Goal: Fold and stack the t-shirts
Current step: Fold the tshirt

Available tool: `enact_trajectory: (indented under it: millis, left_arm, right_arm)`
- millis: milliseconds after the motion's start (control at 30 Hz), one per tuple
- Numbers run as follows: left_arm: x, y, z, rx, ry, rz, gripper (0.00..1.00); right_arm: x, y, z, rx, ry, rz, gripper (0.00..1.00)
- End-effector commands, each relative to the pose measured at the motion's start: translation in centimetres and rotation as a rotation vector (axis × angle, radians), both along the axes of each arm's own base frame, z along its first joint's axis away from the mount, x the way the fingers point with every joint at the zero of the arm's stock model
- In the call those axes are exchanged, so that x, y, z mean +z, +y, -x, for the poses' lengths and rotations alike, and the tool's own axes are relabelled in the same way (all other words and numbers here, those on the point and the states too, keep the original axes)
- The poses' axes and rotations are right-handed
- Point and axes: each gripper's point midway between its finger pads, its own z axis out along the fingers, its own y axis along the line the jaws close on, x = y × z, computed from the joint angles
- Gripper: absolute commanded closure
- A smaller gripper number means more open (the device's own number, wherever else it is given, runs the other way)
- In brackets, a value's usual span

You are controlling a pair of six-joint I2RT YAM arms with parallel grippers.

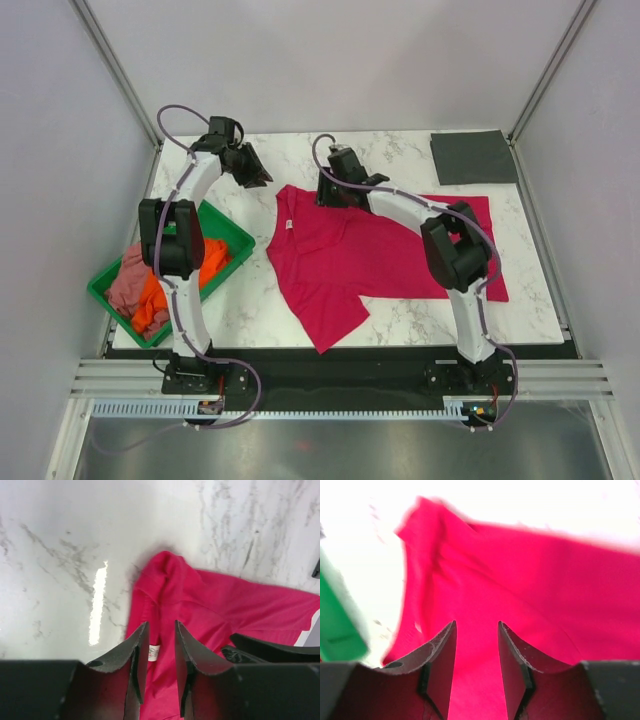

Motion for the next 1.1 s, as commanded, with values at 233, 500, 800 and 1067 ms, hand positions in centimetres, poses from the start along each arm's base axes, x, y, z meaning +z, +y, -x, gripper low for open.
enact_trajectory:
  millis: [233, 500, 800, 1067]
  left_arm:
    - [-5.0, 0.3, -1.6, -0.052, 0.085, 0.075, 0.6]
    - [-7.9, -0.3, -2.1, -0.072, 0.126, 0.107, 0.57]
    - [-9.4, -1.1, -2.3, -0.083, 0.145, 0.13, 0.66]
    - [-9.7, -2.1, -2.1, -0.098, 0.152, 0.156, 0.97]
  right_arm:
    - [1.0, 8.7, -8.8, 0.123, -0.147, -0.216, 0.52]
    - [-0.4, 9.5, -10.1, 0.111, -0.153, -0.265, 0.49]
    - [-1.9, 10.6, -10.2, 0.142, -0.135, -0.321, 0.52]
    - [-1.7, 10.5, -10.7, 0.148, -0.134, -0.343, 0.58]
